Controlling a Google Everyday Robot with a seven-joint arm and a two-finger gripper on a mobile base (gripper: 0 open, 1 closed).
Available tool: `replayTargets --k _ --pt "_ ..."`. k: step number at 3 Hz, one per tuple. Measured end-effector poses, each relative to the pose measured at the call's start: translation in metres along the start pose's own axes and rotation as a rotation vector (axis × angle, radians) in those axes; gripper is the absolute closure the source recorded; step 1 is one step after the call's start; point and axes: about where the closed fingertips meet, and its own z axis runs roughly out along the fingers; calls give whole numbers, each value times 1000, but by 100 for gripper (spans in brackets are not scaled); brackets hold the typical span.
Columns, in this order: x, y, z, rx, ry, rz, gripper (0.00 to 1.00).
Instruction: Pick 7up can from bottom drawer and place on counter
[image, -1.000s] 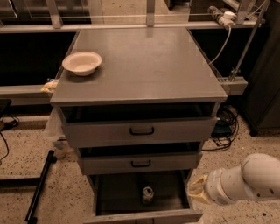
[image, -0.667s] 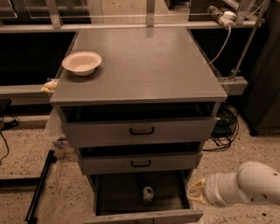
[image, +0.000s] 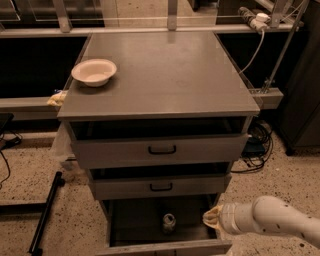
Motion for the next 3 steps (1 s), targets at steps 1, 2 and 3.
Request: replayTargets --k 1,2,3 --pt "20 -11 58 -7 -61 18 100" --pt "28 -1 77 -25 -78 49 100" --pt "32 1 81 -39 -68 33 100"
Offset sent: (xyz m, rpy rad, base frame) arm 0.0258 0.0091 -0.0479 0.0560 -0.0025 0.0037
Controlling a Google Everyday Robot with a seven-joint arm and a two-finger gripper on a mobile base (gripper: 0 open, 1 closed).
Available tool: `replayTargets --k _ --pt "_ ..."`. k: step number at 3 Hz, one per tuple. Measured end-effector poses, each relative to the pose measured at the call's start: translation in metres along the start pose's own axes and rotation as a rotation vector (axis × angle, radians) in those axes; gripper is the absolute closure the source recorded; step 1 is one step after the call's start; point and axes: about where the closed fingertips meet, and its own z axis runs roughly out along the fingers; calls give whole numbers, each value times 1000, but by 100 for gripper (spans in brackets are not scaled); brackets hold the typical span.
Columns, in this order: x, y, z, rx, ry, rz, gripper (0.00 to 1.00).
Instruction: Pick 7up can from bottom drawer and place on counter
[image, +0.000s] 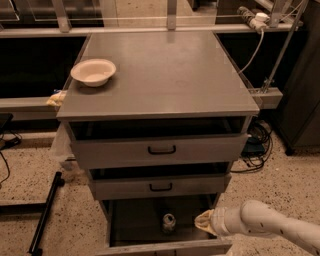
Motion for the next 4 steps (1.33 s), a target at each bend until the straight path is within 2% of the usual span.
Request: replayTargets --k 1,2,4 --pt "17 8 32 -29 10 -55 100" --pt "28 16 73 -59 -11 -99 100" --pt "26 18 131 -84 -72 -145 60"
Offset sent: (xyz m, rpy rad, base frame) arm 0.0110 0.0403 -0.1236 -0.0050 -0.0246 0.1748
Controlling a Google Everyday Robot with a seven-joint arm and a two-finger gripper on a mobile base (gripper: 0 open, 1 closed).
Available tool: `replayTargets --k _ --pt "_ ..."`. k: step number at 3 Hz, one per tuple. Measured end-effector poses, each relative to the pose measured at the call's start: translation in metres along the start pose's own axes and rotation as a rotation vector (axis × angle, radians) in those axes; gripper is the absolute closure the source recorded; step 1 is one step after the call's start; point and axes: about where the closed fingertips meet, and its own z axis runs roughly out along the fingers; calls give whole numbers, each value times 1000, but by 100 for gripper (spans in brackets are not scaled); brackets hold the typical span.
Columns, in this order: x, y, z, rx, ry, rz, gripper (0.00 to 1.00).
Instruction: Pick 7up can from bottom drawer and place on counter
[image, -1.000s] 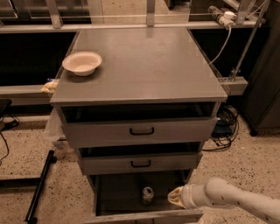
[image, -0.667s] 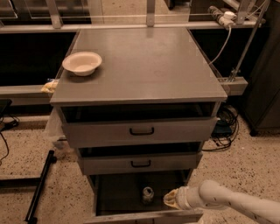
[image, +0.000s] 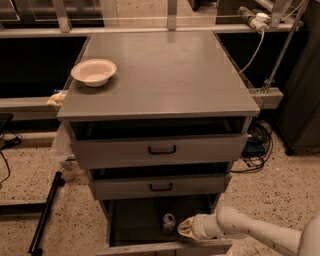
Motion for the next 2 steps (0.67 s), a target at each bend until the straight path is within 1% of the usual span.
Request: replayTargets --k 1,2 --pt "-5 -9 18 -4 -20 -26 59" --pt "-11 -21 32 -1 -37 -53 51"
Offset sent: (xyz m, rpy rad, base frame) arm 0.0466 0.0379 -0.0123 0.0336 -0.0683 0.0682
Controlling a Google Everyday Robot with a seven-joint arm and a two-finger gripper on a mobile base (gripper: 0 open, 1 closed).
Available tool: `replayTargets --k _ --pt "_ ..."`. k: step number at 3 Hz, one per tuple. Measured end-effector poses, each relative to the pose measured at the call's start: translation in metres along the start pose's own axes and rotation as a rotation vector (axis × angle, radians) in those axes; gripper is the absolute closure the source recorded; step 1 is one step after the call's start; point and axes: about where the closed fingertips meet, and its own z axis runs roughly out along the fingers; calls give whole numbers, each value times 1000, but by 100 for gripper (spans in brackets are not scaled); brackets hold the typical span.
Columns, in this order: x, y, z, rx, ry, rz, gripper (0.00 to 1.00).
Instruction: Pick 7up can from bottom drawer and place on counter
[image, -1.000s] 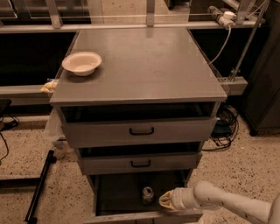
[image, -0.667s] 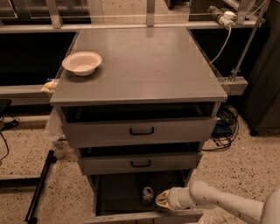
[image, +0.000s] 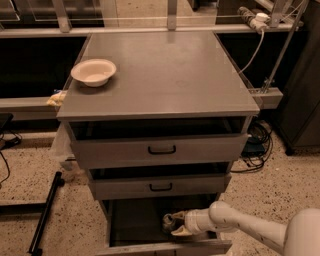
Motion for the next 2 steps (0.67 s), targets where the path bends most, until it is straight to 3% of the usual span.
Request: replayTargets --k 1,2 --pt "-5 -10 12 1 -15 -18 37" --pt "-8 -18 23 6 -30 -24 35"
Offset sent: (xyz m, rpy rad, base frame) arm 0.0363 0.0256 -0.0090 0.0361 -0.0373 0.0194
